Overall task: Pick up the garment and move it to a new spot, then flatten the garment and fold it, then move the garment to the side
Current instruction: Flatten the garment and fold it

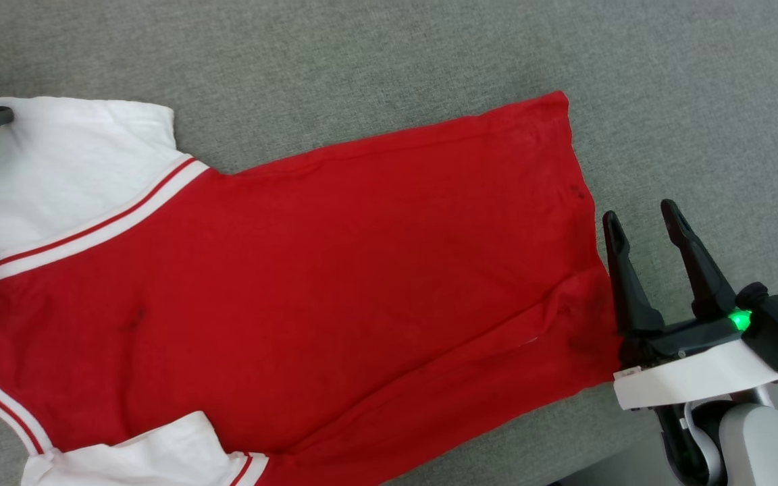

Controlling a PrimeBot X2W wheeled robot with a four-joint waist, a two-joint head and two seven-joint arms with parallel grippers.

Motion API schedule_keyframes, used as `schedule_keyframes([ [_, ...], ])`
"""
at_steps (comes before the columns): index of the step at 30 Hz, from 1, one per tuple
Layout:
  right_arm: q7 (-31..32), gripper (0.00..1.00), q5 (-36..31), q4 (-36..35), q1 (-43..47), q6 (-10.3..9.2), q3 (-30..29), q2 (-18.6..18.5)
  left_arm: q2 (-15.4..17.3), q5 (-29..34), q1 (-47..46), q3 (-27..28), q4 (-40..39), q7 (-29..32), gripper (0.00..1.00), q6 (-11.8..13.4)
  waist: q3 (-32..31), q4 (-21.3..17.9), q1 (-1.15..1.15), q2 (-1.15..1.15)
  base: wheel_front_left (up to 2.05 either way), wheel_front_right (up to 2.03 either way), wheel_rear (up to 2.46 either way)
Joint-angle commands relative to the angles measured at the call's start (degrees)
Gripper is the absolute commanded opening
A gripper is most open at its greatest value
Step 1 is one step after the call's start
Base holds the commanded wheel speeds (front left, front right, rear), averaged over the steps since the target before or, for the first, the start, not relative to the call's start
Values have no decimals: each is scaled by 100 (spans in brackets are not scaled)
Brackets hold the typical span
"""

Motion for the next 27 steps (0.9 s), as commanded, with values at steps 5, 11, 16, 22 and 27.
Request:
schedule_keyframes([
  [5, -121, 100, 59, 67, -116, -2, 100, 61, 78, 107, 53, -161, 389, 180, 100, -9, 176, -127, -1, 0, 0, 0, 0],
  [11, -147, 100, -18, 187, -156, -2, -12, 77, -100, -196, 241, -313, 525, 583, 0, -197, 207, -102, -1, 0, 0, 0, 0],
  [16, -42, 100, -87, 196, -209, -2, -131, 64, -229, -187, 148, -243, 501, 186, 0, -262, 112, 4, -1, 0, 0, 0, 0],
  [22, 220, 100, -147, 137, -264, -2, -209, -165, -411, -90, -125, -106, 545, -698, 0, -384, -183, 232, -1, 0, 0, 0, 0],
  [27, 924, 100, -62, 4, -389, -2, -259, -620, -611, -224, -133, -147, 255, -1258, 0, -548, -491, 521, -1, 0, 0, 0, 0],
])
